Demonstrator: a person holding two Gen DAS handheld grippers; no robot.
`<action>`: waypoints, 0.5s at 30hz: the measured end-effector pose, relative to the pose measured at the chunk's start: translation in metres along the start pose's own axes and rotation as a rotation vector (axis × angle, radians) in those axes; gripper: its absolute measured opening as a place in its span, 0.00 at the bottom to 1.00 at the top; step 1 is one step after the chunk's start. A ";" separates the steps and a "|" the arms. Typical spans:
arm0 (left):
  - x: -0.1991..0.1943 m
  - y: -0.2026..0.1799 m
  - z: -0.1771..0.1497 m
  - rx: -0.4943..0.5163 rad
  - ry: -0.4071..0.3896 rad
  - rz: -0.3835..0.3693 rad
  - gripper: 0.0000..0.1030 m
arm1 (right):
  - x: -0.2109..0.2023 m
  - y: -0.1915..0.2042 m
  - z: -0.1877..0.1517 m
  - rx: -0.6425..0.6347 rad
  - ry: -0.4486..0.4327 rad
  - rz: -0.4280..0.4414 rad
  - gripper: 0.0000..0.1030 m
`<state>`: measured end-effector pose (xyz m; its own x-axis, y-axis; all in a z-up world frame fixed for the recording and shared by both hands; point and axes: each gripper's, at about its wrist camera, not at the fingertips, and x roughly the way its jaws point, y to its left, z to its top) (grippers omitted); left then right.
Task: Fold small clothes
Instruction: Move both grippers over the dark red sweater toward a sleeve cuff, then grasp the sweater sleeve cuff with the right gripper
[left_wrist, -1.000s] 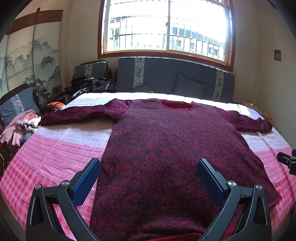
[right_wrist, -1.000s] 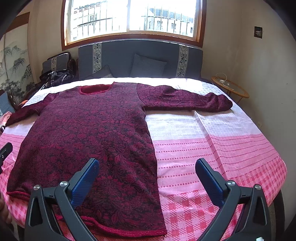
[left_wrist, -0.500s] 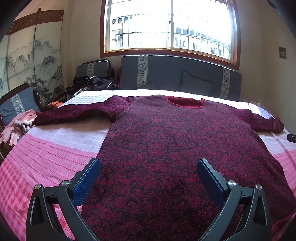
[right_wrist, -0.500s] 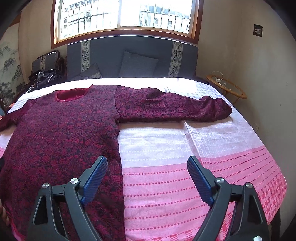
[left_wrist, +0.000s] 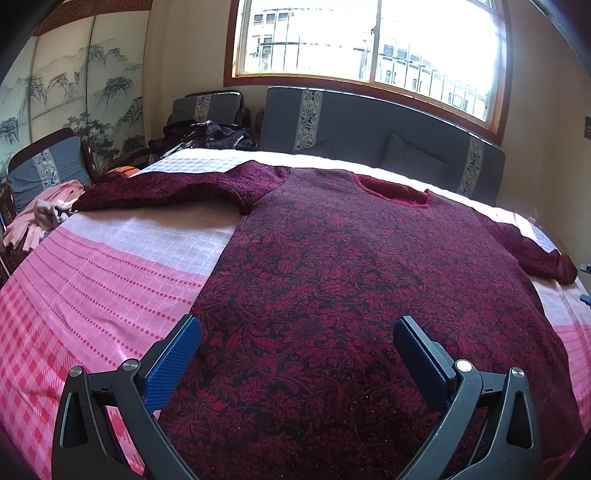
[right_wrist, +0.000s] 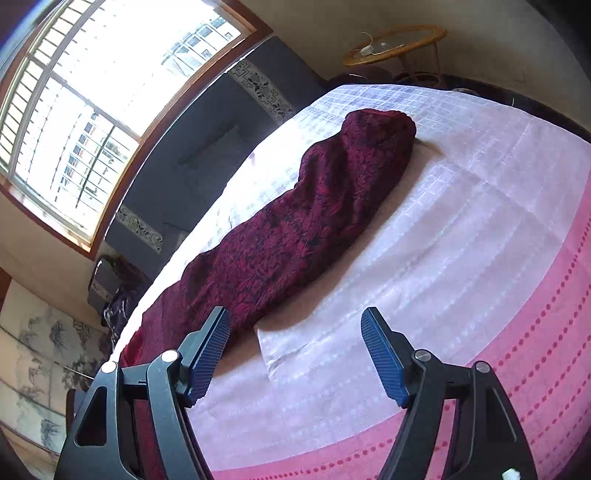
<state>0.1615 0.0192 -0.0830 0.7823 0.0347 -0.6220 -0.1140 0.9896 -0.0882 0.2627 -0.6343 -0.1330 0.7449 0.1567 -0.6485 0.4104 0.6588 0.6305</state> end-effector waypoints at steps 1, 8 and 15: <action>0.001 -0.001 0.000 0.006 0.004 0.005 1.00 | 0.001 -0.012 0.014 0.057 -0.023 0.039 0.69; 0.005 0.000 -0.001 0.001 0.031 0.001 1.00 | 0.013 -0.062 0.079 0.223 -0.086 0.087 0.69; 0.008 0.000 -0.001 0.001 0.053 0.006 1.00 | 0.030 -0.070 0.113 0.191 -0.080 0.081 0.66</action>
<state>0.1671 0.0194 -0.0884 0.7482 0.0329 -0.6627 -0.1177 0.9895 -0.0837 0.3161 -0.7592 -0.1487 0.8161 0.1394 -0.5609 0.4338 0.4937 0.7538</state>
